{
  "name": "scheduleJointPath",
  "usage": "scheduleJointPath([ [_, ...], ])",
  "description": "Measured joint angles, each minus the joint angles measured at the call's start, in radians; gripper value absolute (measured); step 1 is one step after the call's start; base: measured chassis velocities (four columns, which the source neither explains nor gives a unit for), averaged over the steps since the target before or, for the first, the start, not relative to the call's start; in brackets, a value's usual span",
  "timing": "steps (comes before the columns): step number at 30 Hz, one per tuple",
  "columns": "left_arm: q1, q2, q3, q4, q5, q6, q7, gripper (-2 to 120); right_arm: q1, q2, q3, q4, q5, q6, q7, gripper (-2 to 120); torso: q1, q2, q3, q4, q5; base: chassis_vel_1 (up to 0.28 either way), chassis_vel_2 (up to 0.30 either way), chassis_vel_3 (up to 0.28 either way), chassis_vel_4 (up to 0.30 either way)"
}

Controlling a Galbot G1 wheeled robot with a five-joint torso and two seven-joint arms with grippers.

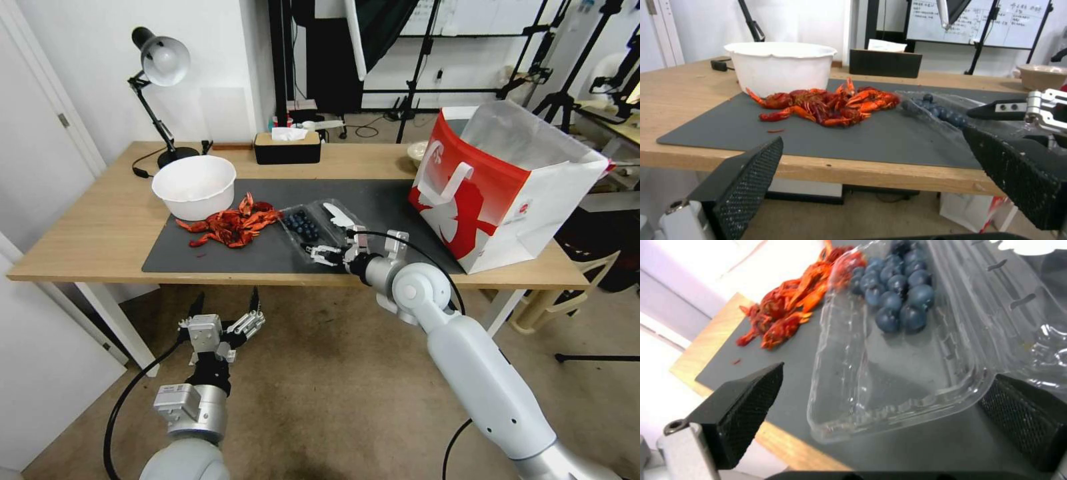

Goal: Close the takeout container lid, then place the container into the takeout bag.

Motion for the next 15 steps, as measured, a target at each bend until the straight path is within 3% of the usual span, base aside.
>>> scheduleJointPath([
  [15,0.008,-0.001,-0.002,0.001,0.005,-0.009,0.0,100,-0.03,0.031,-0.038,0.048,-0.014,-0.001,0.012,100,0.0,0.0,0.0,0.0,0.0,0.0,0.0,0.0,0.0],
])
